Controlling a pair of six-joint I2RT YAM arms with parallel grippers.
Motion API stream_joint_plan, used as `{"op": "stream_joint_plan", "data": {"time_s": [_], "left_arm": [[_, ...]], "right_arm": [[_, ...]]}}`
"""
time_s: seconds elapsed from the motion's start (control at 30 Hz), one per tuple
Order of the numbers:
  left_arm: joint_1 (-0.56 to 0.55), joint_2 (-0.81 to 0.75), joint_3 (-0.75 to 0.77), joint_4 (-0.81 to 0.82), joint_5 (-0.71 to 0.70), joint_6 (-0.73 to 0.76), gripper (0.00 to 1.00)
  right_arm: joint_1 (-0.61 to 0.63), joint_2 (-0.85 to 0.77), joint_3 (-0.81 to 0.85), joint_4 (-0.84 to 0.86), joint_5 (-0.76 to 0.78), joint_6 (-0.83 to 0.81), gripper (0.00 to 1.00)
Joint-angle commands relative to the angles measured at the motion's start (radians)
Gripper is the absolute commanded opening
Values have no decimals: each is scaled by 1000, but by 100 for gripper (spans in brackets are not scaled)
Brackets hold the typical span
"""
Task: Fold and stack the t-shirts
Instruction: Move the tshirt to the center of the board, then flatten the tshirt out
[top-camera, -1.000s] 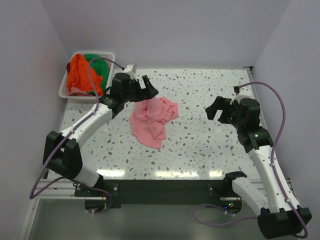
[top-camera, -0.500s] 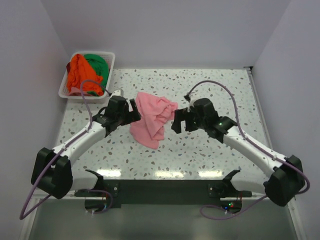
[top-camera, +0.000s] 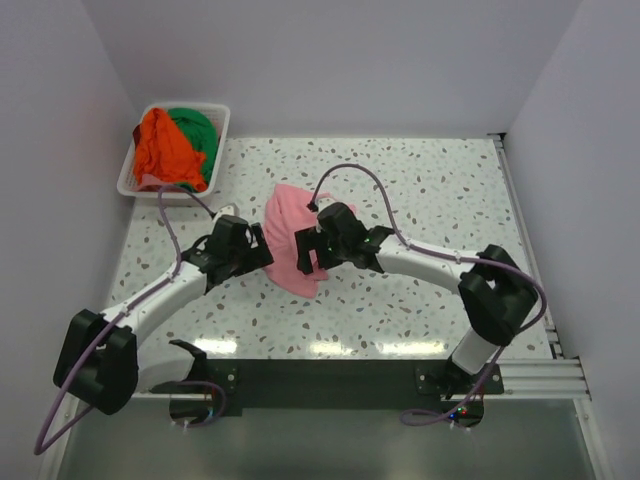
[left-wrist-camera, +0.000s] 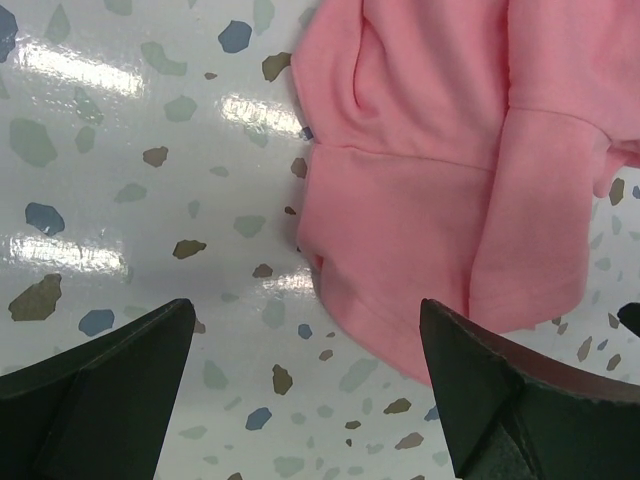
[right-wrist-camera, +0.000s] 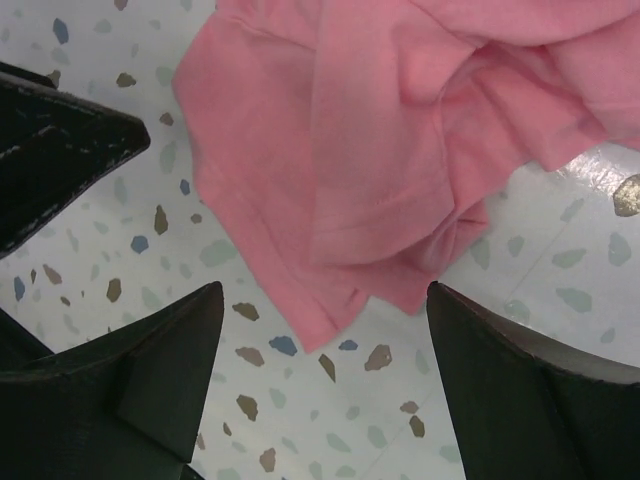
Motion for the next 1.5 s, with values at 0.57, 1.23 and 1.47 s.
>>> {"op": "stream_joint_plan", "data": {"time_s": [0.57,1.23,1.47], "left_arm": [[-1,66,-1,73,29,2,100],[-10,195,13,167,155,26,88],[-35,259,29,199,167,23,55]], "right_arm": [[29,167,182,-55,208,19,14],[33,-69,111,-331,895,-60,0],[4,-148,54,-338,921,-21,0]]}}
